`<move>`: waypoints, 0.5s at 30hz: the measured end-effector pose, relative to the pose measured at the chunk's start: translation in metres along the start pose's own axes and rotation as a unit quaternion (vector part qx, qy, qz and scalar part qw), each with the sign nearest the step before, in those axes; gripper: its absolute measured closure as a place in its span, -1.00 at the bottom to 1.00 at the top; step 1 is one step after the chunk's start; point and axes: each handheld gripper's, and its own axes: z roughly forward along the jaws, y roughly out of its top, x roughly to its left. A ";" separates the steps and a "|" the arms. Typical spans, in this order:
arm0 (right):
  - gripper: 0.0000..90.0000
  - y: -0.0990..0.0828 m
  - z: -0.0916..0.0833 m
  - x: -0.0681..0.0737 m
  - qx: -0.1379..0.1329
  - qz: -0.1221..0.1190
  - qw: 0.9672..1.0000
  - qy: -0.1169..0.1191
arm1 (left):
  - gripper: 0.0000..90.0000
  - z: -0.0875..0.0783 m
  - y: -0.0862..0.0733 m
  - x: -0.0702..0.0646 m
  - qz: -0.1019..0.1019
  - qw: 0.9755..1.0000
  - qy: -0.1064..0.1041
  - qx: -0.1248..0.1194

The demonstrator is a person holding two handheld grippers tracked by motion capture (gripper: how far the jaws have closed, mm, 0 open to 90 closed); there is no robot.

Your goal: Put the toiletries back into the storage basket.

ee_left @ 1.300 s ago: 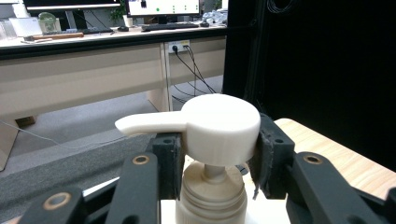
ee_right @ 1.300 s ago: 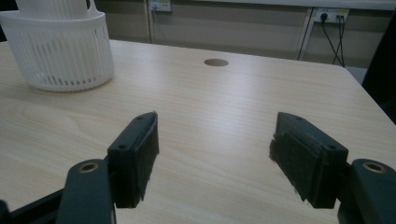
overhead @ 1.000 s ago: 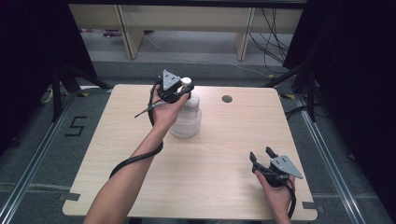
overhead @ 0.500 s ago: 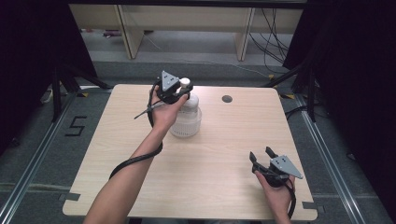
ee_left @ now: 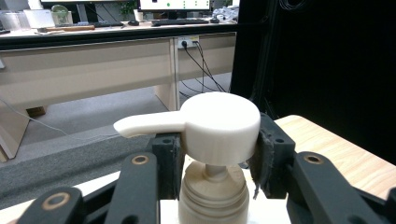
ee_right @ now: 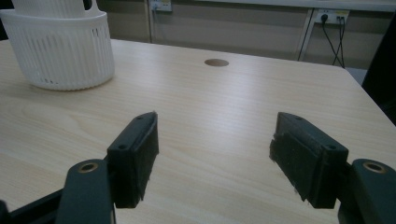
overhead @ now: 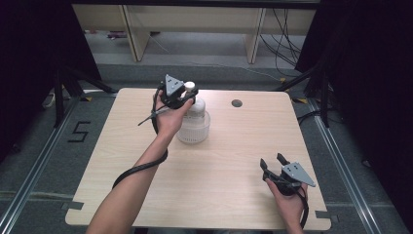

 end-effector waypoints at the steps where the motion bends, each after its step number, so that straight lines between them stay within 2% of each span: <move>1: -0.29 0.000 0.000 0.000 0.001 0.000 1.000 -0.002 | 0.30 0.000 0.000 0.000 0.003 1.000 -0.001 0.001; 5: -0.29 0.001 -0.002 0.000 0.015 -0.004 1.000 -0.006 | 0.30 0.000 0.000 0.000 0.004 1.000 0.000 0.001; 8: -0.29 0.000 0.000 0.000 -0.005 -0.003 1.000 -0.006 | 0.29 -0.001 0.000 0.000 0.005 1.000 -0.001 0.004; 9: -0.29 0.000 -0.001 0.000 0.003 0.000 1.000 -0.007 | 0.29 -0.001 0.001 0.000 0.005 1.000 -0.001 0.005; 11: -0.29 0.000 0.000 0.000 0.000 0.000 1.000 0.000 | 0.25 -0.002 0.000 0.000 0.005 1.000 -0.003 0.005; 15: -0.29 0.000 -0.001 0.000 0.004 -0.002 1.000 -0.004 | 0.20 -0.004 -0.001 -0.001 0.009 1.000 -0.005 0.006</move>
